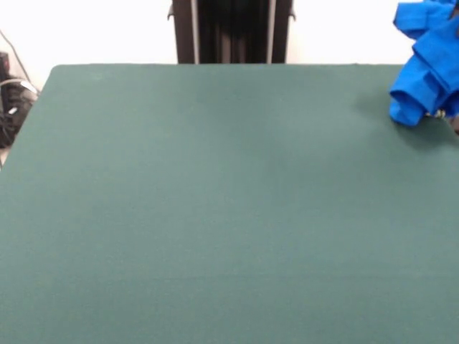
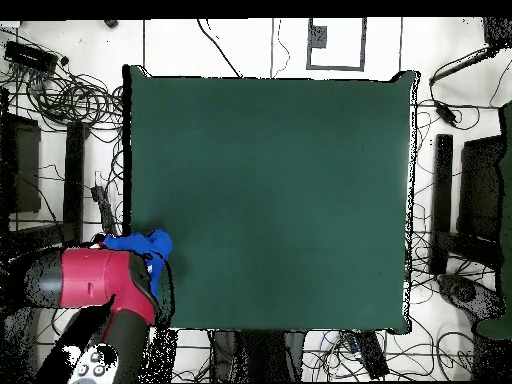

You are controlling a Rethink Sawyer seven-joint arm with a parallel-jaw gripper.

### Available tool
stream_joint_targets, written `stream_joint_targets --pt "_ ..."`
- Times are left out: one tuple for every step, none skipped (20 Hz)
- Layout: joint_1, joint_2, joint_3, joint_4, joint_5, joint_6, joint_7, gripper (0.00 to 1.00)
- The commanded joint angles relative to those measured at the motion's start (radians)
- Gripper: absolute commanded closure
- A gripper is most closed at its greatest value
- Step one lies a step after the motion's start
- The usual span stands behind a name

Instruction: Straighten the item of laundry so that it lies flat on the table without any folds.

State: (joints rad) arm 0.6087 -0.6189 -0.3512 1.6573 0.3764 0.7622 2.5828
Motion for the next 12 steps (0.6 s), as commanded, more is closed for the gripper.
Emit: stream_joint_targets --pt "-0.021 -0.063 0.07 0.059 -0.006 0.005 0.097 1.0" --pt "-0.092 -0.077 0.103 0.153 -0.023 -0.095 -0.02 1.0" --pt "-0.13 -0.077 0.112 0.186 -0.049 -0.139 -0.074 1.0" --pt "-0.186 -0.073 0.118 0.222 -0.111 -0.214 -0.154 1.0" --pt "-0.221 -0.073 0.135 0.243 -0.135 -0.246 -0.189 1.0" --pt "-0.273 -0.073 0.161 0.266 -0.177 -0.294 -0.235 1.0" --pt "-0.325 -0.072 0.187 0.288 -0.218 -0.342 -0.28 1.0" --pt "-0.4 -0.07 0.231 0.313 -0.281 -0.416 -0.335 1.0" --pt "-0.447 -0.067 0.263 0.321 -0.315 -0.434 -0.358 1.0" --pt "-0.503 -0.062 0.297 0.326 -0.366 -0.459 -0.384 1.0" --pt "-0.559 -0.058 0.33 0.331 -0.417 -0.483 -0.409 1.0" --pt "-0.62 -0.042 0.367 0.323 -0.477 -0.502 -0.441 1.0"
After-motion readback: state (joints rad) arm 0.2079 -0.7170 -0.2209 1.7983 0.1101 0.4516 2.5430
